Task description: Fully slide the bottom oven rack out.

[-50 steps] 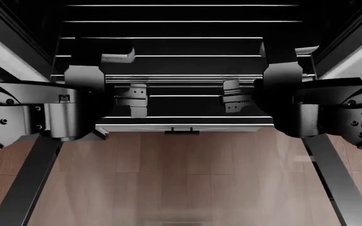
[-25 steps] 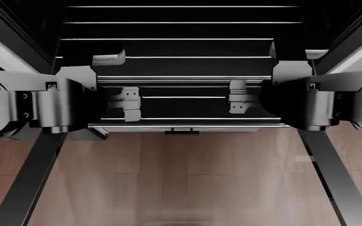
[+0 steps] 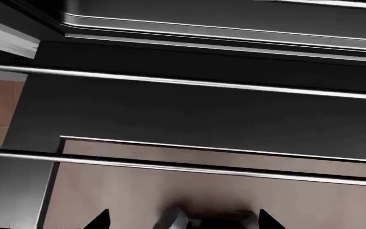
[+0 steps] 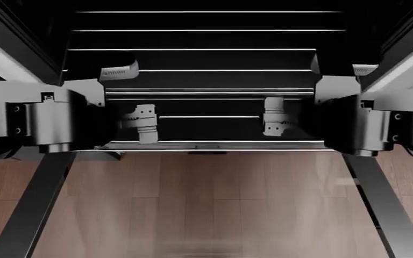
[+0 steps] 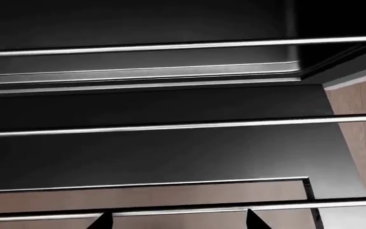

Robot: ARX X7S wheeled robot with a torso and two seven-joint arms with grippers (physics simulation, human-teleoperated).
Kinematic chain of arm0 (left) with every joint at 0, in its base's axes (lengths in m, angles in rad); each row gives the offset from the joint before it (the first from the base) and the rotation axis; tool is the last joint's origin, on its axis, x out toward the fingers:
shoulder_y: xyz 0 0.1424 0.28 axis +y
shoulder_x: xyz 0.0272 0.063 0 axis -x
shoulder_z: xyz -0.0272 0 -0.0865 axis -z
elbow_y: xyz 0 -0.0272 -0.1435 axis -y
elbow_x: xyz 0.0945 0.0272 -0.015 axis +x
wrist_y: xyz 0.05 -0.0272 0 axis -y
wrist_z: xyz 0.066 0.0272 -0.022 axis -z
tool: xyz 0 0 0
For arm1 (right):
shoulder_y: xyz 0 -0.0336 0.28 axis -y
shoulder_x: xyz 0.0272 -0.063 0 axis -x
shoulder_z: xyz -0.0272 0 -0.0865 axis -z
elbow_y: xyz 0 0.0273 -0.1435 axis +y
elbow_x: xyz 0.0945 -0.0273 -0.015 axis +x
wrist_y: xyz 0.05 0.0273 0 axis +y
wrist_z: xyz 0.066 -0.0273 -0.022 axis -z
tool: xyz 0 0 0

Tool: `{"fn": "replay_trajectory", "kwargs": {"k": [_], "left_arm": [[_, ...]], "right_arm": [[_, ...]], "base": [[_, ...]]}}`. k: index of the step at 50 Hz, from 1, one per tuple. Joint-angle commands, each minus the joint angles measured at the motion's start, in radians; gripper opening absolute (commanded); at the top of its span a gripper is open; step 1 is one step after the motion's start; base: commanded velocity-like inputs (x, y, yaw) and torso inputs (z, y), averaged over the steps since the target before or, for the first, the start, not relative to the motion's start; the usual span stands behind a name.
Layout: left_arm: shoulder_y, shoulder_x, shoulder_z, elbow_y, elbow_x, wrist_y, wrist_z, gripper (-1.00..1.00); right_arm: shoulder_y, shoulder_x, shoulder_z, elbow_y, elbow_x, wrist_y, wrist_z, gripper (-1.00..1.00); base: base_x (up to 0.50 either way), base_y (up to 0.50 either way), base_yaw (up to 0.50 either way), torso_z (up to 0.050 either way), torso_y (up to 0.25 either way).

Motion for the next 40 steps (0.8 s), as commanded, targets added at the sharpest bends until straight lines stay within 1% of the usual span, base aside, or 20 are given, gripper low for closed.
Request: {"fn": "replay_trajectory", "kwargs": {"k": [1,10,16,20,24,27,33,40], "left_arm": [[0.187,-0.04,0.165,0.047,-0.095,-0.064,-0.044,1.0],[0.253,-0.089,0.197,0.118,-0.17,-0.044,-0.088,1.0],[0.245,-0.104,0.216,0.14,-0.212,-0.063,-0.111,1.0],[0.245,-0.113,0.231,0.155,-0.231,-0.066,-0.13,1.0],[0.257,-0.127,0.262,0.179,-0.279,-0.063,-0.163,1.0],[0.268,-0.135,0.283,0.199,-0.315,-0.065,-0.174,1.0],[0.307,-0.168,0.367,0.273,-0.414,-0.077,-0.216,1.0],[0.301,-0.214,0.447,0.337,-0.521,-0.059,-0.232,1.0]], "right_arm": [[-0.228,0.064,-0.215,0.02,0.141,0.134,0.06,1.0],[-0.257,0.101,-0.276,-0.02,0.245,0.172,0.157,1.0],[-0.253,0.117,-0.304,-0.04,0.34,0.2,0.191,1.0],[-0.263,0.132,-0.32,-0.056,0.402,0.176,0.228,1.0],[-0.262,0.144,-0.35,-0.085,0.433,0.209,0.249,1.0],[-0.276,0.164,-0.365,-0.116,0.473,0.198,0.265,1.0],[-0.306,0.21,-0.42,-0.211,0.565,0.191,0.312,1.0],[-0.324,0.266,-0.524,-0.335,0.686,0.2,0.377,1.0]], "base": [[0.0,0.0,0.0,0.0,-0.026],[-0.01,0.0,0.0,0.0,-0.027],[0.0,0.0,0.0,0.0,-0.029],[-0.01,0.0,0.0,0.0,-0.03],[0.0,0.0,0.0,0.0,-0.03],[0.0,0.0,0.0,0.0,-0.031],[-0.01,0.0,0.0,0.0,-0.033],[-0.01,0.0,0.0,0.0,-0.034]]}}
